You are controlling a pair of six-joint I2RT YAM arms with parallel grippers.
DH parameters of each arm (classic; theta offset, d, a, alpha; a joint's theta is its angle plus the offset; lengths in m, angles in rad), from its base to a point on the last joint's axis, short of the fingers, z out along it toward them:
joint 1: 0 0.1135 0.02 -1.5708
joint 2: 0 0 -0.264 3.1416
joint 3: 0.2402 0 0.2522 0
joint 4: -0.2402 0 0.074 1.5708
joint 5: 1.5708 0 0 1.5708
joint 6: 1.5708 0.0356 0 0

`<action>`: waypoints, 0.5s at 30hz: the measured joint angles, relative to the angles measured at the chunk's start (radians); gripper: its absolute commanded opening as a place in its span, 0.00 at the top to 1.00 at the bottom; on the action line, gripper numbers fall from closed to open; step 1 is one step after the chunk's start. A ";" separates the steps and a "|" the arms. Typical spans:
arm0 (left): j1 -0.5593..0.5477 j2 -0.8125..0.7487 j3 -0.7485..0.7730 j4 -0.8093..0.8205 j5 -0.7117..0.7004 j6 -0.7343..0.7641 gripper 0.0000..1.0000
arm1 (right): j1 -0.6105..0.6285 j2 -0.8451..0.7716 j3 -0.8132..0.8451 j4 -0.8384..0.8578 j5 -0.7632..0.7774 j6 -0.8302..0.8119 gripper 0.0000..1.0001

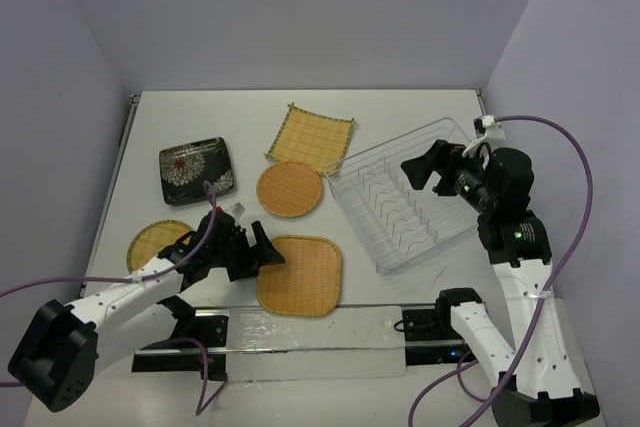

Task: Load the plates into the dish rack

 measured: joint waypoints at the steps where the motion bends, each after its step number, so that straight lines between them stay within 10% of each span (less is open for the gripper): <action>1: 0.000 0.000 -0.001 0.013 0.000 0.000 0.01 | 0.001 0.000 0.000 0.003 -0.005 0.000 0.00; 15: 0.000 -0.013 -0.129 0.248 0.122 -0.055 0.18 | 0.014 -0.008 0.000 0.018 0.017 0.000 0.01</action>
